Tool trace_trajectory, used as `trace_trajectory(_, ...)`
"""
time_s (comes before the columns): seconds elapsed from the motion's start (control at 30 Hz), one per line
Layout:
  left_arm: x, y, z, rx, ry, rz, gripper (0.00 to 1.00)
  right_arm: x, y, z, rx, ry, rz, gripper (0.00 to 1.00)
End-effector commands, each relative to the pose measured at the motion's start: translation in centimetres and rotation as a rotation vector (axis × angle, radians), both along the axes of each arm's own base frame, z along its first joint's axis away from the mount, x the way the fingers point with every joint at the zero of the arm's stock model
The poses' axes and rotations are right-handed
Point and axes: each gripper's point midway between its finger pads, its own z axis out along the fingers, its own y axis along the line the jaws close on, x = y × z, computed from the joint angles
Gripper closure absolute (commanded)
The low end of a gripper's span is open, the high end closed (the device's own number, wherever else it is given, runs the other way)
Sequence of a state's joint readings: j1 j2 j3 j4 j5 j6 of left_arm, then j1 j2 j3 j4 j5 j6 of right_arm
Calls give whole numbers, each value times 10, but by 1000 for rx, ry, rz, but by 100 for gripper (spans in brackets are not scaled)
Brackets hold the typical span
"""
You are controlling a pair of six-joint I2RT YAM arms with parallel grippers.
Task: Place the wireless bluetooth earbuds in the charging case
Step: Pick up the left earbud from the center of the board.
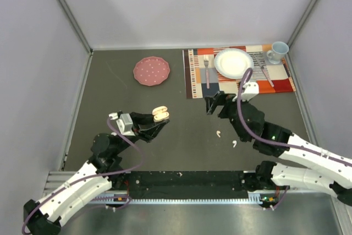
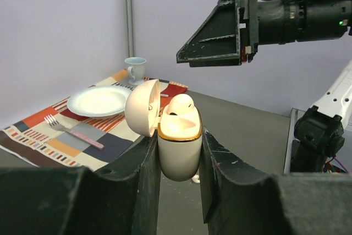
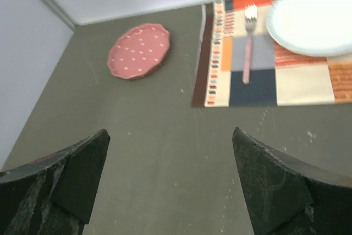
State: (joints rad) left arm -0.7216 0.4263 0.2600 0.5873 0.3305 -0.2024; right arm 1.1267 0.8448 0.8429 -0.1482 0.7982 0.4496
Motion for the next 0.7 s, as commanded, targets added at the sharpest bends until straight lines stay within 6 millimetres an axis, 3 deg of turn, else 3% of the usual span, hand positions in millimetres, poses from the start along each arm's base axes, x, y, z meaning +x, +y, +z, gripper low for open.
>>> trace_trajectory(0.0, 1, 4, 1, -5, -16, 21, 100, 5, -25, -34, 175, 198, -71, 6)
trace_trajectory(0.13, 0, 4, 0, -3, -13, 19, 100, 6, -18, -66, 160, 328, -10, 6)
trace_trajectory(0.17, -1, 4, 0, -4, -14, 18, 100, 7, -19, -81, 117, 381, -15, 5)
trace_trajectory(0.23, -1, 5, 0, -5, -12, 20, 100, 9, -18, -91, 86, 440, -6, 4)
trace_trajectory(0.3, -1, 6, 0, -8, -11, 22, 100, 10, -19, -114, -7, 513, -1, 1)
trace_trajectory(0.4, -2, 7, 2, -9, -14, 23, 100, 9, -18, -133, -146, 568, 34, 1)
trace_trajectory(0.67, -1, 9, 0, -8, -9, 35, 100, 9, -30, -153, -378, 561, 98, 2)
